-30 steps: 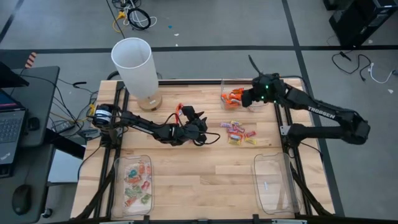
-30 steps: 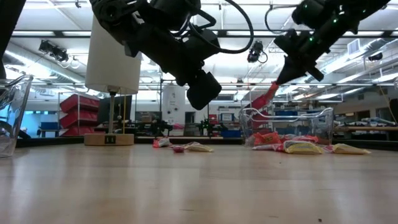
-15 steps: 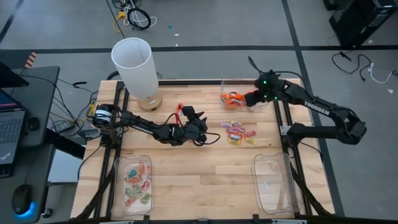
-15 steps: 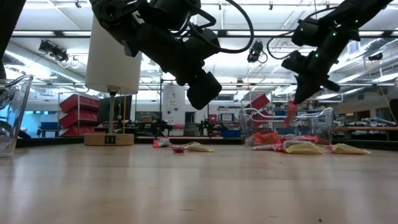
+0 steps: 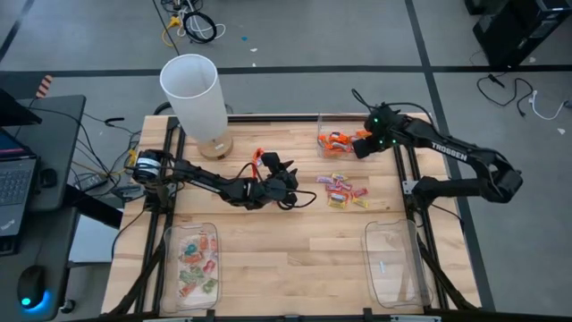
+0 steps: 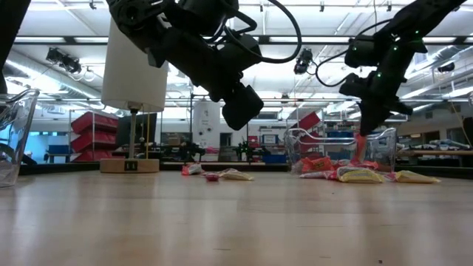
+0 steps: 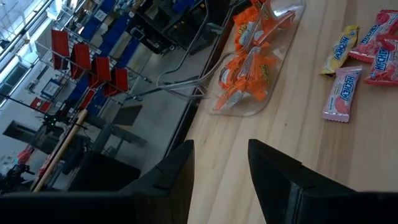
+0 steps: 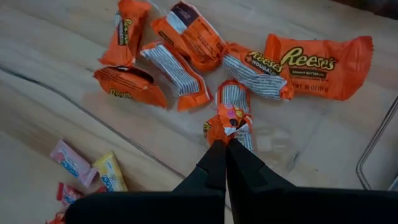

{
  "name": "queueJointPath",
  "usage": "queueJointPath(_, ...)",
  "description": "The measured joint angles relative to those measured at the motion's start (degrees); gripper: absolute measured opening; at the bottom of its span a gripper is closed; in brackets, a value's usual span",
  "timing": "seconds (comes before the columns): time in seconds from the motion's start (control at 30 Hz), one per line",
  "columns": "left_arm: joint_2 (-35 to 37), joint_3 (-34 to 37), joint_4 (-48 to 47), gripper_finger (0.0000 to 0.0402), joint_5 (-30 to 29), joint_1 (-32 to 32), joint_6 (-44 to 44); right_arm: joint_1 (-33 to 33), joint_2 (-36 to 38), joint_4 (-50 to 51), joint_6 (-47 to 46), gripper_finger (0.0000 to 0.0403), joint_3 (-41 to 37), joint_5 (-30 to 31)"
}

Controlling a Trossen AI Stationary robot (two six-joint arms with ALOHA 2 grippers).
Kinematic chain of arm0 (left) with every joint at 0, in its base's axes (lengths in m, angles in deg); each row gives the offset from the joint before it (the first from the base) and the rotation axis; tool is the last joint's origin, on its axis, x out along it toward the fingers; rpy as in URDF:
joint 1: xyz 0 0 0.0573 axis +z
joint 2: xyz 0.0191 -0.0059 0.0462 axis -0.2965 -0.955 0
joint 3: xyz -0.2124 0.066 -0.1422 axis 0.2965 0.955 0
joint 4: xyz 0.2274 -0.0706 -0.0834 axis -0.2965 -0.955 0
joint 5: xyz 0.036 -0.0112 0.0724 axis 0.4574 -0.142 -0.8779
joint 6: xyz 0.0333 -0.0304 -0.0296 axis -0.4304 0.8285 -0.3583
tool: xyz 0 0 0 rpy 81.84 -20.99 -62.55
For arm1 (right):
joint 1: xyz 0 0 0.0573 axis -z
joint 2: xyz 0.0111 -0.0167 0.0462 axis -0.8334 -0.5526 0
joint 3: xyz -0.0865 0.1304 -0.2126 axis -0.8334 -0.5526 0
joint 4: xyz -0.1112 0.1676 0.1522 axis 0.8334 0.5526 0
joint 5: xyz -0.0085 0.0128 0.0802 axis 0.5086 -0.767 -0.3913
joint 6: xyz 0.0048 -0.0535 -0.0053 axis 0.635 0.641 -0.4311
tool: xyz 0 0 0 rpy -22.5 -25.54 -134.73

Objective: Sort candy
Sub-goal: Put the large orange chocolate bar into the top right transparent bin

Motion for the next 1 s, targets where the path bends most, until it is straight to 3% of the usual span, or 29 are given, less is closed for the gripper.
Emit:
queueJointPath(0.27,0.0,0.0,0.0,0.0152,0.0,0.0,0.0,0.7,-0.4,1.0,0.5,0.0016,0.0,0.1)
queueJointPath(0.7,0.0,0.0,-0.3,0.0152,0.0,0.0,0.0,1.0,-0.4,4.9,0.0,0.0101,0.0,4.6)
queueJointPath(1.0,3.2,0.0,-6.5,0.0152,0.0,-1.1,1.8,-1.0,1.5,4.9,0.4,0.0104,5.7,4.3)
